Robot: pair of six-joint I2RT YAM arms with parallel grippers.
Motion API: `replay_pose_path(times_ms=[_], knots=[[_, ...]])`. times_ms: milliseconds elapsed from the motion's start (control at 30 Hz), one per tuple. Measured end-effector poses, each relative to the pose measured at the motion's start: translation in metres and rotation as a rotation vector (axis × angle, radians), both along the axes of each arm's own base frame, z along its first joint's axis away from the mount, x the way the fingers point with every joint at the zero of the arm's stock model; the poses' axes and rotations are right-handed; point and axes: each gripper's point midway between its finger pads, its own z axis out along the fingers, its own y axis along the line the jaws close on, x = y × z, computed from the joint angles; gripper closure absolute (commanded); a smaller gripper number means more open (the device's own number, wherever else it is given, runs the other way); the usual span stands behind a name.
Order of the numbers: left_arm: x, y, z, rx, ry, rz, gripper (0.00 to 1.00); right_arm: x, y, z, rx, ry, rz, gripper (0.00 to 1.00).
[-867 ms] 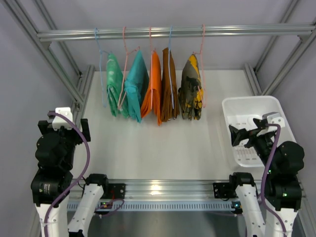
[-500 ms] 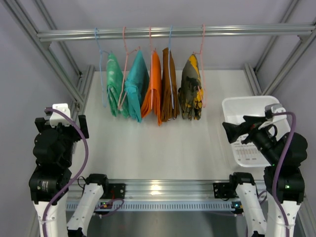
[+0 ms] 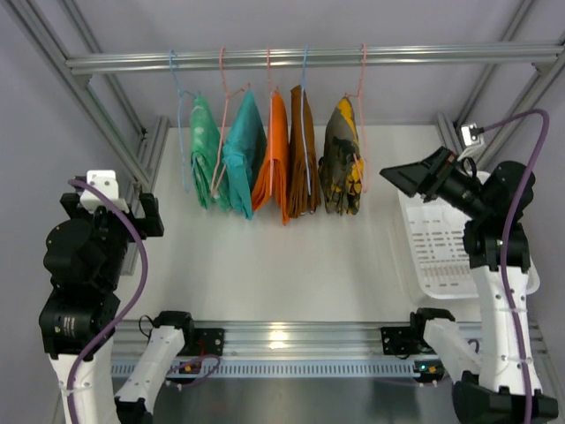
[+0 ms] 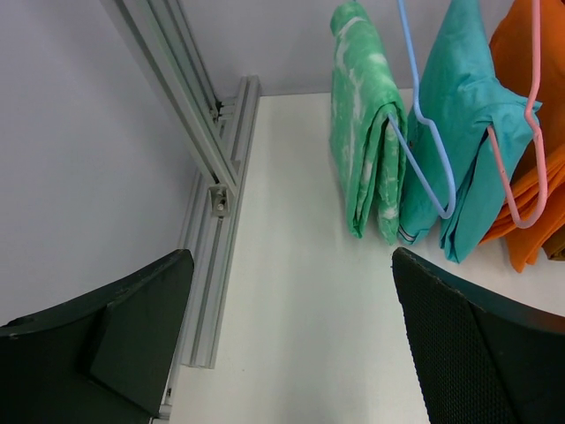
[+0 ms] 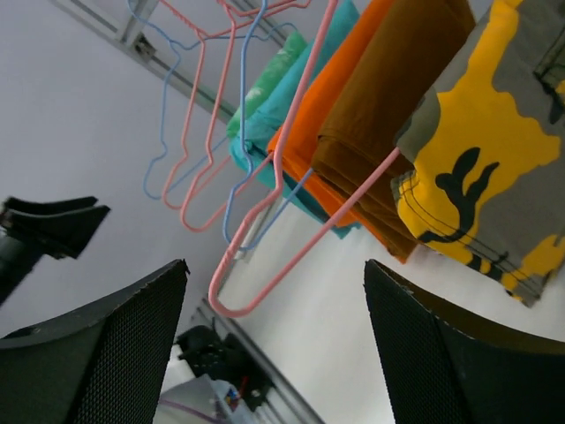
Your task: Remove the trousers from the hanger
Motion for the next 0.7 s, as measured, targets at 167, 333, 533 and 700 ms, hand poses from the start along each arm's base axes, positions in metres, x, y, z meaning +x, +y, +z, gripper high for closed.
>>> replay_pose_path(times_ms=[167,333,533,700], knots=[[0.014,-0.005,0.001,-0.009,0.03,-0.019,0.01,0.035,0.006,0.01,0.175,0.116,0.043,0.29],[0.021,-0.005,0.002,-0.008,0.043,-0.019,0.01,0.061,0.013,0.01,0.277,0.209,0.049,0.35],[0.027,-0.005,0.004,-0.008,0.05,-0.017,0.01,0.072,0.051,0.02,0.284,0.208,0.156,0.38],[0.033,-0.004,0.002,-0.006,0.065,-0.008,0.01,0.087,0.064,0.018,0.282,0.22,0.183,0.43]])
